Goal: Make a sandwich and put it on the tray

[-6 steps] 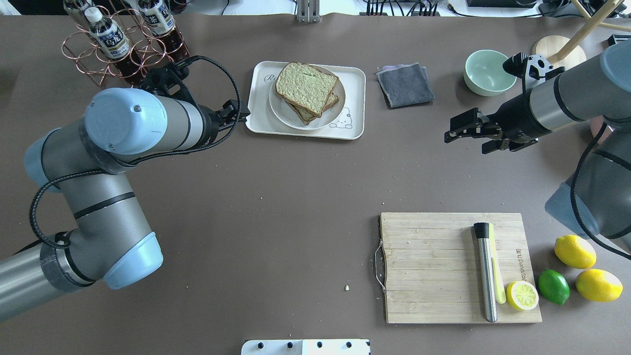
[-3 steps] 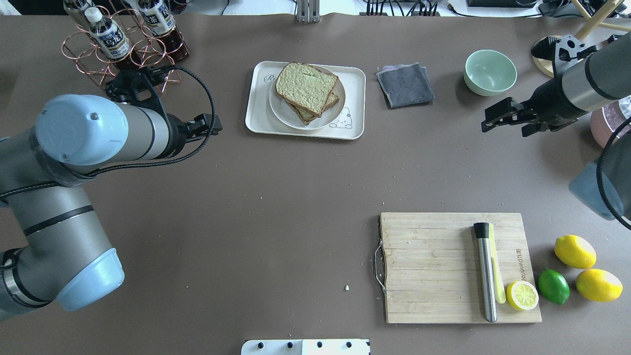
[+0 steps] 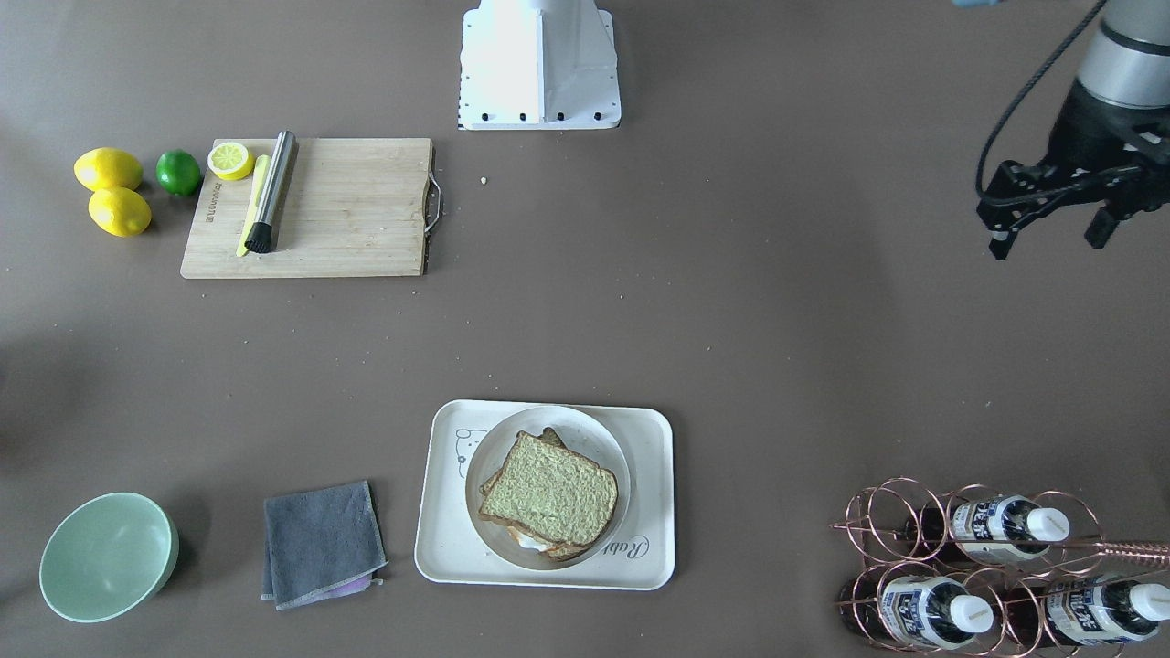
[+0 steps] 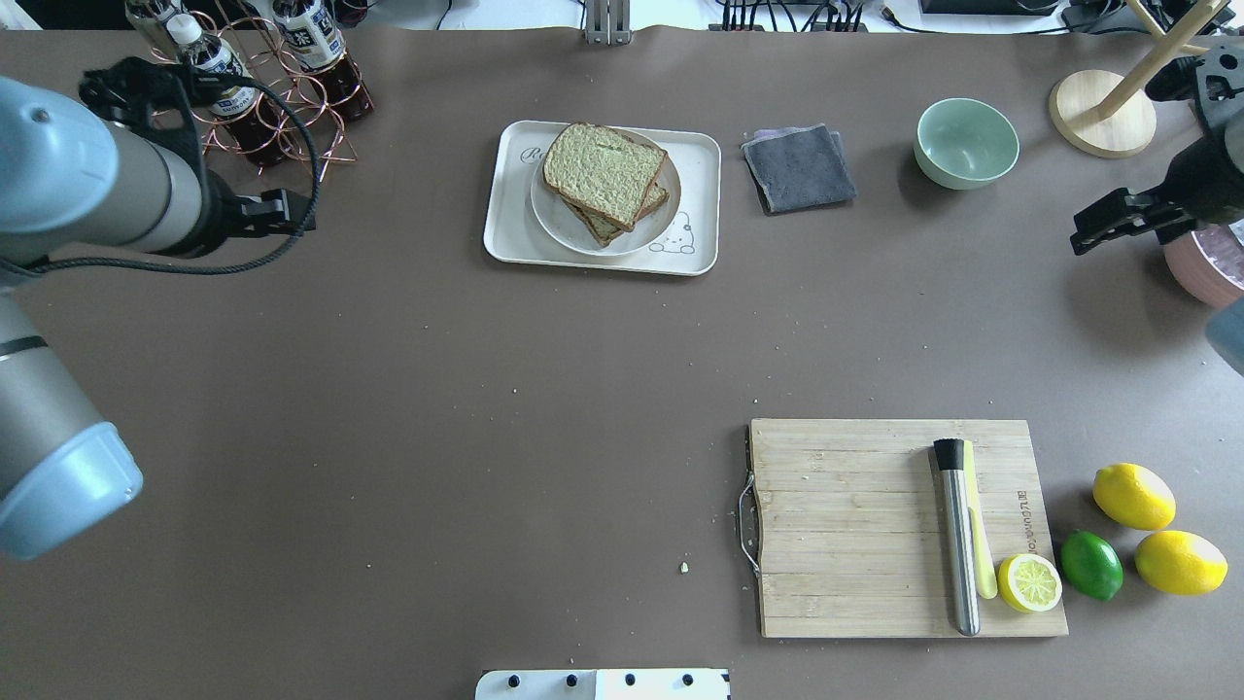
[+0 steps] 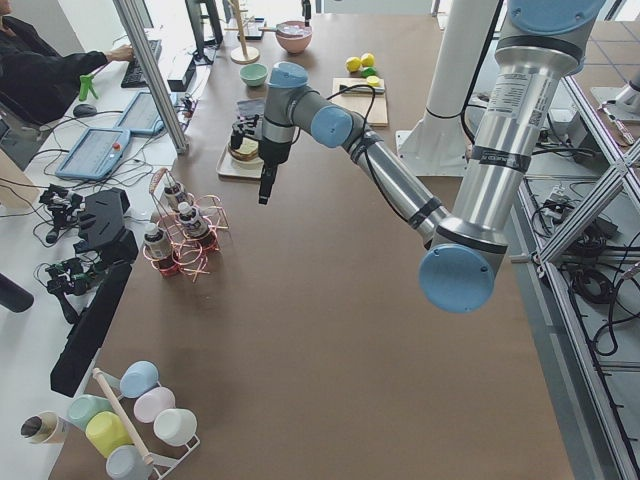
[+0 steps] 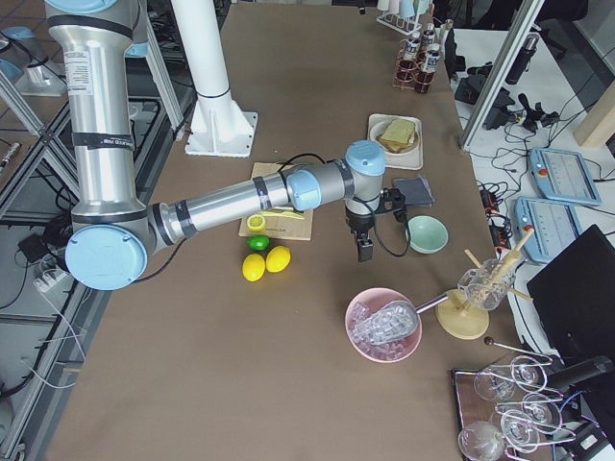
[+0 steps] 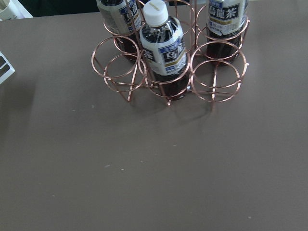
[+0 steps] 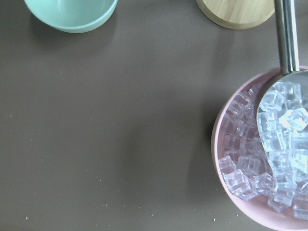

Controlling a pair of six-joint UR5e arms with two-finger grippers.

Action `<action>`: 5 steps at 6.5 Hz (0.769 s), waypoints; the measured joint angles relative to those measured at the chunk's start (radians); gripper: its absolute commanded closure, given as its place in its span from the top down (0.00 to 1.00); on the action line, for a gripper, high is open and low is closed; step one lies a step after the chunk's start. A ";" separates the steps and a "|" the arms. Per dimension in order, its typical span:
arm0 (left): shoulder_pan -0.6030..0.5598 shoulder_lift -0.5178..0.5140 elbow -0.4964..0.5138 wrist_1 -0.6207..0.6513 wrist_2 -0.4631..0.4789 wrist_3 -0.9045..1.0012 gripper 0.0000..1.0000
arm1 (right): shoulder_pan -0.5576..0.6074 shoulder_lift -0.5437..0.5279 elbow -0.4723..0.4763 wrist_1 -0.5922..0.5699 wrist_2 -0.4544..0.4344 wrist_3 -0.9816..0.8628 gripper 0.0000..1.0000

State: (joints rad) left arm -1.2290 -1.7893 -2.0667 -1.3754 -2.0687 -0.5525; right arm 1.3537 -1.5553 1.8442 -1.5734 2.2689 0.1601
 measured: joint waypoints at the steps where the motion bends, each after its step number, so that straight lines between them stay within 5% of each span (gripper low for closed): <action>1: -0.115 0.043 0.073 -0.049 -0.118 0.142 0.98 | 0.059 -0.037 -0.006 0.002 0.042 -0.052 0.99; 3: -0.247 0.136 0.237 -0.233 -0.303 0.281 0.98 | 0.133 -0.091 -0.011 0.006 0.092 -0.100 0.99; 5: -0.284 0.233 0.275 -0.365 -0.390 0.295 0.98 | 0.150 -0.098 -0.030 0.009 0.098 -0.103 0.99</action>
State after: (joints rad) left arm -1.5135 -1.5559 -1.7919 -1.7399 -2.4585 -0.2579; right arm 1.5041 -1.6529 1.8142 -1.5642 2.3668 0.0570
